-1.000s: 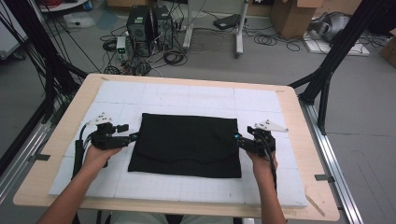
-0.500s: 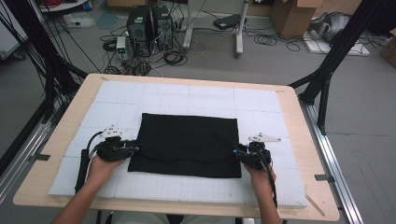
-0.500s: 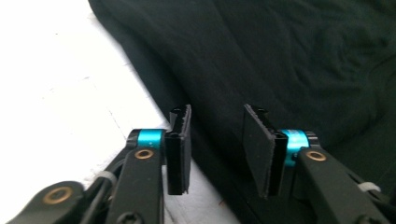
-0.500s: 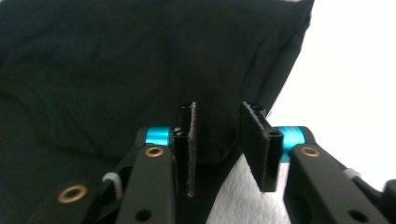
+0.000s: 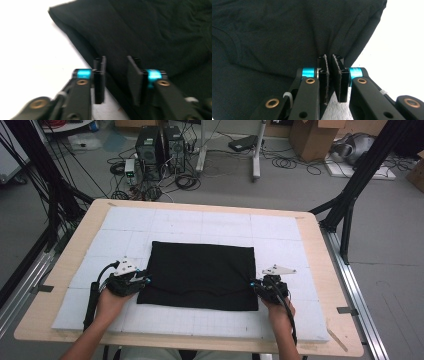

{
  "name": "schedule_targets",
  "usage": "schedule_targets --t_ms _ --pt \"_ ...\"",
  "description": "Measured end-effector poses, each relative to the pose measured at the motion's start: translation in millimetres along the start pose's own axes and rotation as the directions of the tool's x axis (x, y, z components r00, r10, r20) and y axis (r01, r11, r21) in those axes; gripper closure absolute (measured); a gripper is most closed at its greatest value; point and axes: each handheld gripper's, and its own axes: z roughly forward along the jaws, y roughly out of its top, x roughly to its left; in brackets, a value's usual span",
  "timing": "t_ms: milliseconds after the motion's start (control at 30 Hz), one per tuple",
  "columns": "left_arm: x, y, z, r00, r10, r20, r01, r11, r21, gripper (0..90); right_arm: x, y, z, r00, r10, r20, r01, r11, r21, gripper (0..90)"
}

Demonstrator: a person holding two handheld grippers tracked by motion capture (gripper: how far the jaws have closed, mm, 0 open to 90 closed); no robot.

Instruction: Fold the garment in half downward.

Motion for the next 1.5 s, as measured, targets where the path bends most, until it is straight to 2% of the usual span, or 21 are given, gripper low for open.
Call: schedule_targets --t_ms 100,233,433,533,633,700,733,833,933,1100,1167,1367,1467,1500 --pt "-1.8 1.4 -0.1 0.9997 0.02 0.014 -0.02 0.9996 -0.022 66.9 0.3 0.3 0.2 1.0 -0.001 0.0 0.001 1.0 -0.002 84.2" --pt "-0.4 -0.6 7.6 0.9995 0.014 0.027 -0.014 0.9994 0.031 72.1 0.2 0.3 0.0 1.0 -0.003 -0.001 0.003 1.0 -0.001 84.1" --pt "-2.4 0.8 10.6 0.9995 0.01 0.03 -0.012 0.9987 0.05 74.7 0.5 0.3 0.4 1.0 0.0 0.0 0.0 1.0 0.003 84.1" --pt "-5.4 3.6 11.5 0.9994 0.028 0.023 -0.029 0.9979 0.058 83.7 0.6 0.5 0.5 1.0 -0.006 0.001 0.006 1.0 0.005 84.4" --pt "-2.4 5.5 8.8 0.9989 -0.025 0.039 0.024 0.999 0.037 88.5 0.0 0.9 -1.5 1.0 -0.005 0.001 0.005 1.0 -0.013 84.9" --pt "1.5 7.4 2.5 0.9936 -0.082 0.077 0.083 0.9965 -0.008 88.8 -0.4 1.1 -4.4 0.9999 -0.011 -0.002 0.011 0.999 -0.036 85.1" --pt "3.3 8.4 -0.9 0.9907 -0.096 0.096 0.099 0.9949 -0.02 88.8 0.2 1.0 -6.5 1.0 -0.002 -0.004 0.002 0.999 -0.039 85.1" --pt "7.0 9.5 -6.9 0.9882 -0.104 0.112 0.108 0.9937 -0.032 88.8 -0.6 0.0 -10.5 0.9999 0.0 -0.013 -0.001 0.999 -0.052 85.1" --pt "6.2 8.0 -3.6 0.987 -0.113 0.115 0.115 0.9932 -0.017 87.7 -0.6 -0.5 -9.2 0.9999 0.002 -0.012 -0.003 0.999 -0.043 85.1" --pt "5.0 8.9 -4.4 0.9851 -0.107 0.134 0.113 0.9931 -0.032 88.6 0.0 -0.4 -10.7 1.0 -0.002 -0.01 0.002 0.999 -0.049 85.1" --pt "6.4 9.1 -8.4 0.9804 -0.127 0.151 0.135 0.9899 -0.045 88.8 0.7 -0.1 -13.6 0.9999 -0.002 -0.014 0.001 0.998 -0.061 85.1" --pt "8.1 7.1 -25.4 0.9589 -0.174 0.224 0.197 0.9766 -0.086 88.9 5.5 -0.6 -27.5 0.9996 -0.009 -0.027 0.007 0.995 -0.098 85.1" --pt "6.9 3.0 -32.9 0.9512 -0.184 0.248 0.211 0.9734 -0.089 88.9 10.7 -2.9 -36.5 0.9994 -0.018 -0.028 0.015 0.994 -0.108 85.1" --pt "6.3 1.0 -35.4 0.9513 -0.18 0.25 0.207 0.9748 -0.084 88.9 12.4 -4.3 -39.4 0.9994 -0.023 -0.027 0.02 0.994 -0.109 85.1"
